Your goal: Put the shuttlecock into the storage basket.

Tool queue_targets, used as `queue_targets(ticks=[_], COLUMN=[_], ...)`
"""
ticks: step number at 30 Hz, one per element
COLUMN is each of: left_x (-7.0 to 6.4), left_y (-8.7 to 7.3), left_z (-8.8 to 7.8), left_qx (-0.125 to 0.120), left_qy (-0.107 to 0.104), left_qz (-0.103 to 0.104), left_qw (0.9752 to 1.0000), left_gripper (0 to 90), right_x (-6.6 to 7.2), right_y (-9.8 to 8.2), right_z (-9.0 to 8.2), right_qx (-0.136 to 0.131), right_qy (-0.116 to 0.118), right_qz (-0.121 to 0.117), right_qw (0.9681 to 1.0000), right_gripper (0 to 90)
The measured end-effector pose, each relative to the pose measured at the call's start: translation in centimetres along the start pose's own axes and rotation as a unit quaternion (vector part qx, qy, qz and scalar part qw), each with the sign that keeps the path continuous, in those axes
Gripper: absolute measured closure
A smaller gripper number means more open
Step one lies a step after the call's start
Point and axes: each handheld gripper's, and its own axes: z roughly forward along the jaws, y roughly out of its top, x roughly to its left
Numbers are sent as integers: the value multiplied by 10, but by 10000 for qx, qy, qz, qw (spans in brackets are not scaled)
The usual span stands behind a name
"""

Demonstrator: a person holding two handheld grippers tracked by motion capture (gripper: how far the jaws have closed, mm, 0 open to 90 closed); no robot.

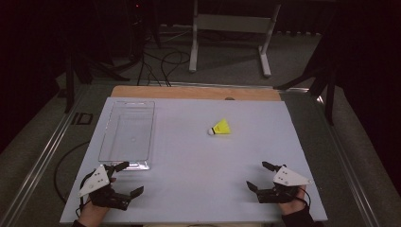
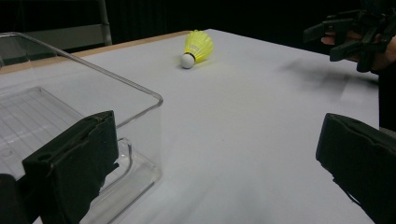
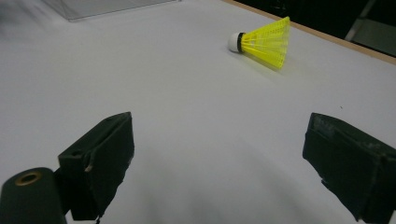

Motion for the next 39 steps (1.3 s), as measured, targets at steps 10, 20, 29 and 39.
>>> queue_targets(ticks=[10, 20, 29, 39], left_x=[0, -3, -10, -14], left_y=[0, 25, 54, 67], left_z=[1, 2, 11, 26], left_qx=[-2, 107, 886, 1867], left_qy=[-69, -325, -780, -969], left_qz=[-64, 117, 467, 565], left_qw=[10000, 9993, 9919, 9760], left_gripper=[0, 0, 0, 0], right_x=[-1, -2, -1, -1], right_y=[-1, -1, 0, 0], right_z=[1, 0, -1, 1], right_qx=[12, 3, 1, 54], right_qy=[28, -19, -42, -2], right_qz=[35, 49, 72, 55], right_qw=[10000, 10000, 10000, 10000], right_gripper=[91, 91, 91, 91])
